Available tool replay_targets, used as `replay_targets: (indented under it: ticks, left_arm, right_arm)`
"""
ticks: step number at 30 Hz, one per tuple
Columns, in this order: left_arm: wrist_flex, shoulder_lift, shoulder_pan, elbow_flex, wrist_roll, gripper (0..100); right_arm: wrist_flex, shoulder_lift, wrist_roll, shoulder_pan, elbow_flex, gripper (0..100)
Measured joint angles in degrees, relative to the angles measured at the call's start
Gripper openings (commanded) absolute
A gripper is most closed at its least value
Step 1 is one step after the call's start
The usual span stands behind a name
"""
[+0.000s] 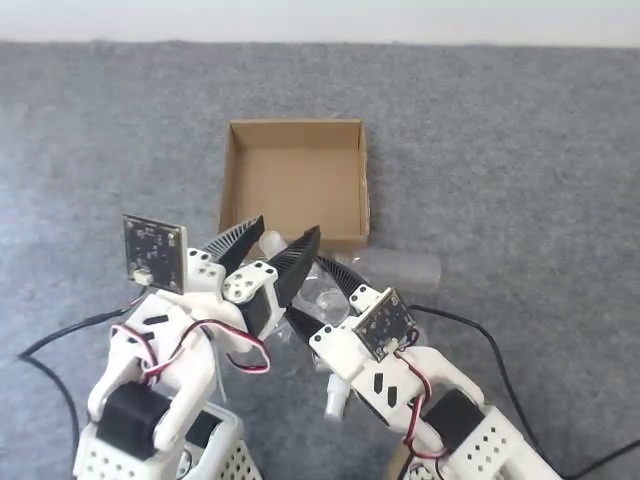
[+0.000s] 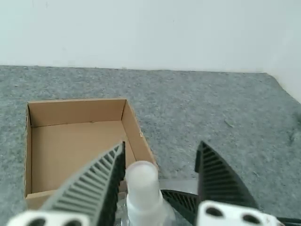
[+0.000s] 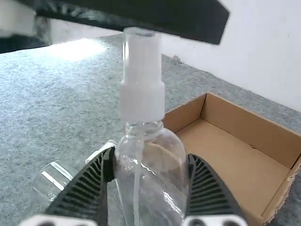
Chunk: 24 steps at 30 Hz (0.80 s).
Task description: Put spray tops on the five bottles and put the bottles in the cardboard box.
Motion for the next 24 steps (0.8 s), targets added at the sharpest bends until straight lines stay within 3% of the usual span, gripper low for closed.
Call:
replay_targets:
  ticks: [14,24]
  left_arm:
    - [3.2,-0.4,-0.2,-9.1,-4.5,25]
    - [1.6,-0.4,-15.0,-9.1,-4.7,25]
  right_arm:
    - [0.0,0.0,0.0,0.0,0.0,4.0]
    - [0.0,0.0,0.0,0.1,0.0,4.0]
